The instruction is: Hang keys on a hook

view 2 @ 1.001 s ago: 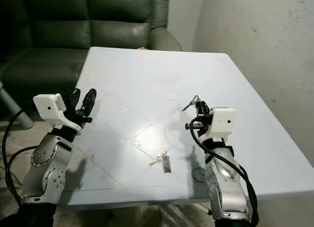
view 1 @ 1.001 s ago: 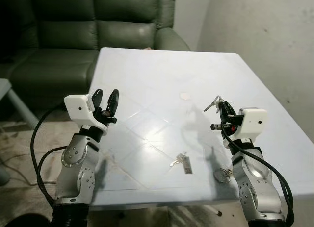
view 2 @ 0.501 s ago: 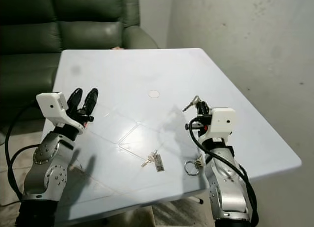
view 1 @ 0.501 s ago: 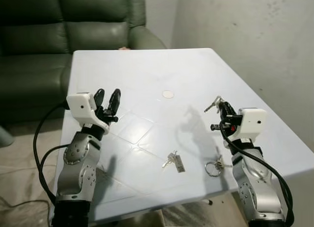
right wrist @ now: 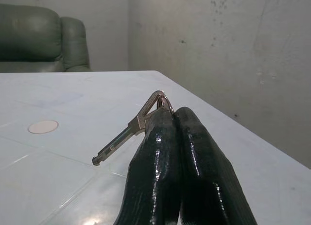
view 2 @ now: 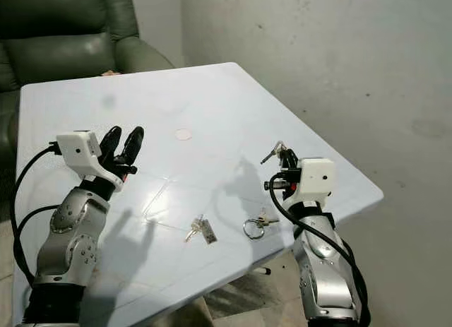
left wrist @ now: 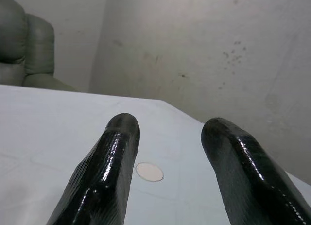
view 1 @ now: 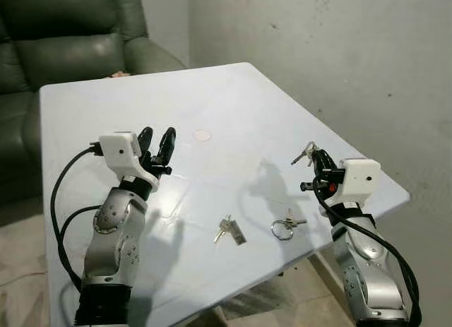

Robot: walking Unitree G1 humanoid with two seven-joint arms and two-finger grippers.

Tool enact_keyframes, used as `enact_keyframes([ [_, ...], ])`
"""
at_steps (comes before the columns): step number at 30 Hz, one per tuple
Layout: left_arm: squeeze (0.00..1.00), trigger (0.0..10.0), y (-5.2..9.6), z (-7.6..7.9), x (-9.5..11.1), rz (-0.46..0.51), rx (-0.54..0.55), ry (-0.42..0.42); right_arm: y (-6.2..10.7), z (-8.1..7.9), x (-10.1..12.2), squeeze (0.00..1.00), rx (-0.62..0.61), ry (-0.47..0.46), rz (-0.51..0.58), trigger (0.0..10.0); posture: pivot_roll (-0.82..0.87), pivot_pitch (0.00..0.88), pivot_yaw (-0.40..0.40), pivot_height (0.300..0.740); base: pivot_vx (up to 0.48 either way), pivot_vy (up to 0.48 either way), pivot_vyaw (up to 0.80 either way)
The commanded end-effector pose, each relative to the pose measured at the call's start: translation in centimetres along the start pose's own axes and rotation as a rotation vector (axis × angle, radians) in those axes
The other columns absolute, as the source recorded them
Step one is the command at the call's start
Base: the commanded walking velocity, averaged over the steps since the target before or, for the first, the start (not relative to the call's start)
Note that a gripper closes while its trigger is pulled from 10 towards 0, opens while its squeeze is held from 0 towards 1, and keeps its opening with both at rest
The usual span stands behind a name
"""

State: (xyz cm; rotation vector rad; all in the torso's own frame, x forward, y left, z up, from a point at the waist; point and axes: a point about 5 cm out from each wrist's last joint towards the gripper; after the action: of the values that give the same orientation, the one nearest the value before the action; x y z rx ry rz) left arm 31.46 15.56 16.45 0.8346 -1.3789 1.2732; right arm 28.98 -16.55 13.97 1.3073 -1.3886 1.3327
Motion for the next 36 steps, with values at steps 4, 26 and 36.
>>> enact_keyframes([
  [4,0.00,10.0,-0.35,0.31,0.27,0.011,-0.040,-0.024,-0.05,0.25,0.06,0.00,-0.008,0.006,0.004,10.0,-0.10,0.000,-0.048,0.740,0.000,-0.127,-0.76],
  [26,0.00,10.0,-0.62,0.37,-0.07,-0.009,-0.016,-0.031,0.07,0.16,-0.12,0.00,-0.007,0.014,-0.006,10.0,-0.10,0.000,-0.048,0.740,0.000,-0.085,-0.76],
  [36,0.00,10.0,-0.73,0.40,-0.06,-0.009,-0.011,-0.035,0.07,0.20,-0.07,0.00,-0.006,0.016,-0.006,10.0,-0.10,0.000,-0.051,0.740,0.000,0.000,-0.76],
])
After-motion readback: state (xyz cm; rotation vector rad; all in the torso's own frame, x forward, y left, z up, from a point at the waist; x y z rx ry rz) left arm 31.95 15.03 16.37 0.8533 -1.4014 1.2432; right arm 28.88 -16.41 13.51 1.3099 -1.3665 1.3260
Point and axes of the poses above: a point about 5 cm out from each wrist's last joint towards the gripper, its own y axis pointing back from the gripper into the wrist, its own x axis along the axis of the wrist's last joint, z = x × y, and after that the axes turned 6 degrees about -y, right-handed
